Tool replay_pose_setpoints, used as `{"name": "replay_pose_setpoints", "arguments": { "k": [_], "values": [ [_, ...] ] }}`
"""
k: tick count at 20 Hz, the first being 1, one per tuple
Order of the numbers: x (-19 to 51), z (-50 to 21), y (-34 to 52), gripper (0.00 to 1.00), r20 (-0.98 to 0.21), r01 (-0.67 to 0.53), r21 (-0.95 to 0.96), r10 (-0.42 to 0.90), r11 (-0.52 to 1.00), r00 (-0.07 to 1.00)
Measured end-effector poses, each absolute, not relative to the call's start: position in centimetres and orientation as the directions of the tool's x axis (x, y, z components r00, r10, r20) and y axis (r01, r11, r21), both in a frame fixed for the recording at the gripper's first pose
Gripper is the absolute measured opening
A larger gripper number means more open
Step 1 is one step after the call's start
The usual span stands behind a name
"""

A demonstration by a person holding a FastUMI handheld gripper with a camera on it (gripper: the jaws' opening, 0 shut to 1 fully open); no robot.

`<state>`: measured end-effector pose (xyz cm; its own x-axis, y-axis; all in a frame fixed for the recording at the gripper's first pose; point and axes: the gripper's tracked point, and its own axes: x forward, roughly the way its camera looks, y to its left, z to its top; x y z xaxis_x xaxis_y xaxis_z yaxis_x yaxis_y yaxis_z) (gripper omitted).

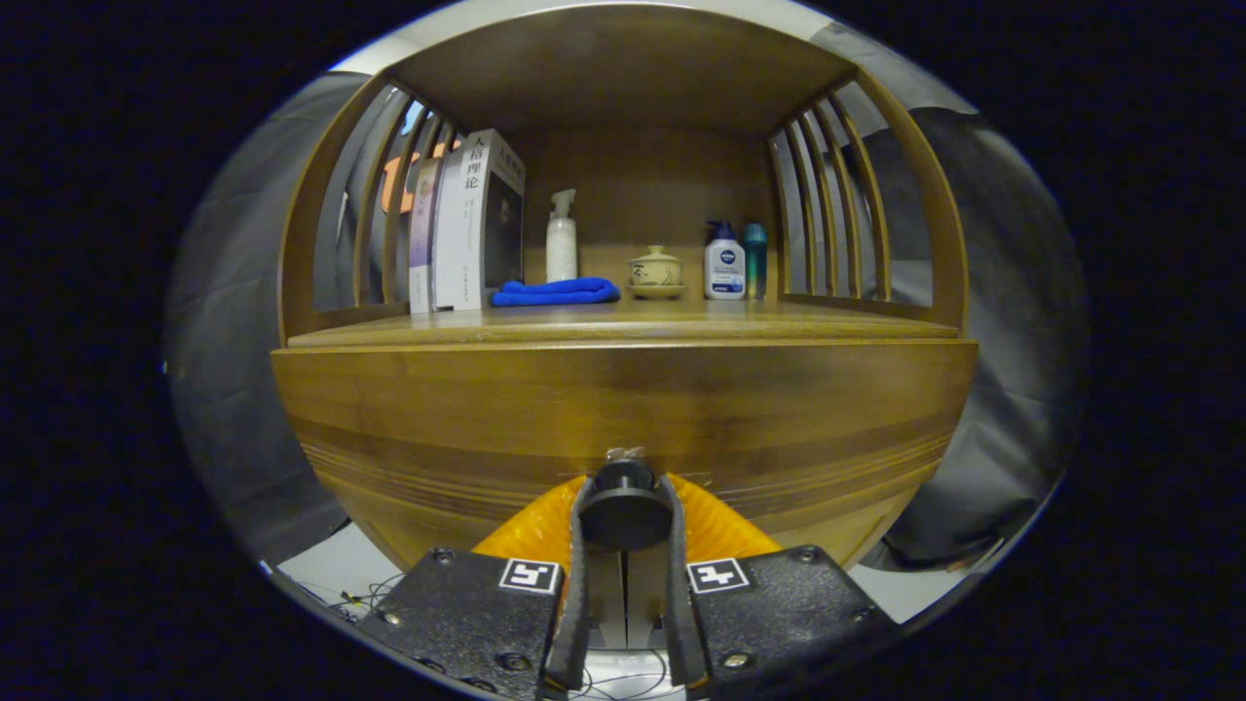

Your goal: Pull open the drawer, take out the items inside it, and place them on the countertop above the cabinet.

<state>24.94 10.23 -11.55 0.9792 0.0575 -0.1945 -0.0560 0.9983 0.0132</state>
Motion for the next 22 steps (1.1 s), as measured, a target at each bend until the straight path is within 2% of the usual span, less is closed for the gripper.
{"name": "replay_pose_setpoints", "arguments": {
  "k": [22],
  "values": [
    [11.8, -12.7, 9.3, 0.34, -0.21, -0.086, 0.006, 0.086, 0.996, 0.974]
  ]
}}
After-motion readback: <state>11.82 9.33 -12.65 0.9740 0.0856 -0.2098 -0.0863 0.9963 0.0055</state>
